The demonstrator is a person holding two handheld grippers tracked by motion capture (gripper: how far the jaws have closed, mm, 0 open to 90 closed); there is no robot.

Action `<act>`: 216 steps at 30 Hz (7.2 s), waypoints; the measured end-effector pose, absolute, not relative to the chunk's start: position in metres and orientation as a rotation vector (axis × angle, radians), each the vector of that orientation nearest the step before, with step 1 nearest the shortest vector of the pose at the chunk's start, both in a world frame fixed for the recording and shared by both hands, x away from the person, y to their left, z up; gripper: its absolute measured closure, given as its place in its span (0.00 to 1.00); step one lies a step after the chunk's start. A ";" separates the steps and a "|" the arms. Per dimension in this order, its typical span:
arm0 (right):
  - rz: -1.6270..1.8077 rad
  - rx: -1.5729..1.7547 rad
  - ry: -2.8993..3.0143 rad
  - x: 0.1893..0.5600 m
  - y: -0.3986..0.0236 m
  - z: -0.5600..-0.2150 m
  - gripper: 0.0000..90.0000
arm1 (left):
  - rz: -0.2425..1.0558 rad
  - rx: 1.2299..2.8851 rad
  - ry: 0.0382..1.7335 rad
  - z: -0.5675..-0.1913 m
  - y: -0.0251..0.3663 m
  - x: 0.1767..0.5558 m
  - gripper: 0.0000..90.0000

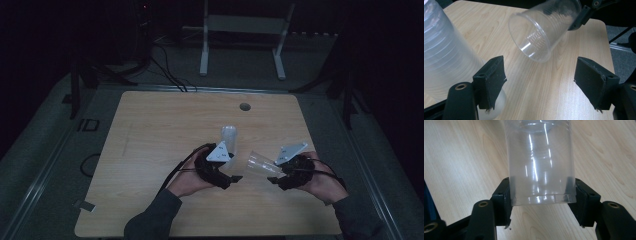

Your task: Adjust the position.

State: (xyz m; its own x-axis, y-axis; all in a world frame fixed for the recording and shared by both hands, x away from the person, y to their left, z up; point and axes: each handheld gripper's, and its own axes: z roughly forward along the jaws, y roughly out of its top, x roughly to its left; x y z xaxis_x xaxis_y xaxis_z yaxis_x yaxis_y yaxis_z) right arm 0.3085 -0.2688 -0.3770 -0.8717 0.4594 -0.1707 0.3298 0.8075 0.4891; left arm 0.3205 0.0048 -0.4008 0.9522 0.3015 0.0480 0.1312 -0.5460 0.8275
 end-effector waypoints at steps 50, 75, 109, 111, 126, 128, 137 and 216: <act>1.044 0.862 2.344 0.295 -0.288 -0.381 0.46 | 0.213 2.098 0.347 -0.399 0.005 0.322 0.27; 1.236 0.933 2.163 0.286 -0.290 -0.386 0.46 | 0.232 2.069 0.373 -0.396 0.001 0.321 0.28; 1.298 0.916 1.962 0.279 -0.276 -0.389 0.46 | 0.171 2.000 0.414 -0.383 -0.007 0.326 0.28; 1.314 0.923 1.941 0.278 -0.276 -0.389 0.46 | 0.170 1.990 0.420 -0.381 -0.008 0.327 0.28; 1.376 0.941 1.858 0.274 -0.280 -0.392 0.46 | 0.120 1.916 0.457 -0.370 -0.015 0.334 0.27; 1.380 0.942 1.853 0.274 -0.280 -0.392 0.46 | 0.117 1.912 0.456 -0.370 -0.016 0.334 0.27; 1.400 0.942 1.841 0.273 -0.281 -0.394 0.46 | 0.108 1.887 0.477 -0.368 -0.020 0.336 0.25; 1.474 0.889 1.777 0.263 -0.268 -0.398 0.46 | -0.075 1.680 0.544 -0.358 -0.067 0.350 0.17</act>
State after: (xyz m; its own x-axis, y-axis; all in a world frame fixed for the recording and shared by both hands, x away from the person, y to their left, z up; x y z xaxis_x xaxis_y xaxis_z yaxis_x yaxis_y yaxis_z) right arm 0.2628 -0.2684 -0.3978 -0.5546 0.8297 -0.0623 0.0924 0.1358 0.9864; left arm 0.3495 -0.0668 -0.3578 0.8848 0.3078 -0.3499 0.3911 -0.0823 0.9167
